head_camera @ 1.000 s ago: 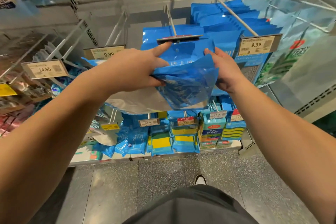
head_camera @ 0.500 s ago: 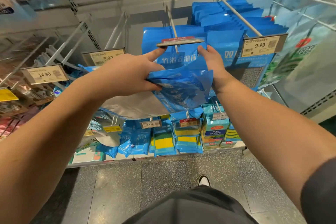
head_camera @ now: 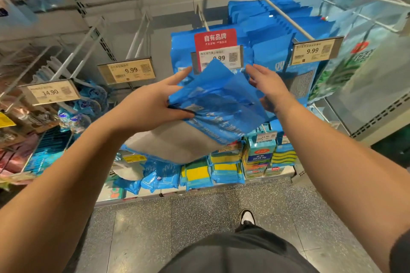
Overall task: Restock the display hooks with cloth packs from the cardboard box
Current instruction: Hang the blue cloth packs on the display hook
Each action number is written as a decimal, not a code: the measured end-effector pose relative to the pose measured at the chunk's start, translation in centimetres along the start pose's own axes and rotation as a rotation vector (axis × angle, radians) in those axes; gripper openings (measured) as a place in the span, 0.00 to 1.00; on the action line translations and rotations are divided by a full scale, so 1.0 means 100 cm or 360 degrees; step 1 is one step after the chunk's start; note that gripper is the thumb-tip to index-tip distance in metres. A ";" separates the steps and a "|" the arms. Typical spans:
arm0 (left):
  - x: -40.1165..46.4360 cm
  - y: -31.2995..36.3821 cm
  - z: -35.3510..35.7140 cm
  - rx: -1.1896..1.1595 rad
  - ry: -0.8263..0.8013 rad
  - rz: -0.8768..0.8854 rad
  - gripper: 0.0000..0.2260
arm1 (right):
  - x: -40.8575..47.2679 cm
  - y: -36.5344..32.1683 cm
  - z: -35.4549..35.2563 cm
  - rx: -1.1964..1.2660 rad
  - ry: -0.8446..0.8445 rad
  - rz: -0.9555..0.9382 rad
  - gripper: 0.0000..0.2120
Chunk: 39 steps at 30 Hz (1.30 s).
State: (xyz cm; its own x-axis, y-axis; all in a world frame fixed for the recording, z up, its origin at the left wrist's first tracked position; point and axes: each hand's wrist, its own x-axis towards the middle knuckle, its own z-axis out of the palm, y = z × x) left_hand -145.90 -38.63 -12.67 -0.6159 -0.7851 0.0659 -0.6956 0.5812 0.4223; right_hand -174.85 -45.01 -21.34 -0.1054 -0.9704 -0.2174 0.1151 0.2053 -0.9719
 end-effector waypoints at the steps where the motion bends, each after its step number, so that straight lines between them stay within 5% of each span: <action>1: -0.005 -0.001 0.005 -0.0111 0.0039 -0.0026 0.19 | -0.005 0.003 -0.003 0.0044 0.0025 -0.0001 0.15; 7: -0.042 -0.023 0.060 -0.1045 0.0239 -0.0608 0.09 | -0.059 0.037 -0.014 0.0117 0.0357 0.0035 0.15; 13: -0.075 -0.031 0.116 -0.2087 0.0375 -0.0903 0.15 | -0.121 0.075 0.019 0.0403 0.0129 0.0135 0.21; 22: -0.097 -0.016 0.149 -0.2353 0.0337 -0.1158 0.18 | -0.140 0.094 0.039 0.0297 0.0462 0.0314 0.17; 29: -0.106 -0.011 0.153 -0.2391 0.0097 -0.1254 0.19 | -0.144 0.091 0.025 0.0557 0.0080 0.0642 0.19; 34: -0.107 -0.015 0.161 -0.2385 0.0118 -0.1283 0.22 | -0.138 0.087 0.008 0.0591 0.0164 0.0574 0.22; 39: -0.106 -0.023 0.159 -0.2375 0.0246 -0.1239 0.15 | -0.130 0.069 -0.014 0.0433 0.0308 0.0358 0.08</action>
State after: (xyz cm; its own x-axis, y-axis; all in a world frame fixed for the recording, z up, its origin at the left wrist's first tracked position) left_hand -143.61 -28.22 -28.74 -0.2178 -0.8315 -0.5110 0.1922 -0.5499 0.8128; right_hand -174.06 -30.84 -25.36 -0.2290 -0.8576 -0.4605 0.4112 0.3436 -0.8443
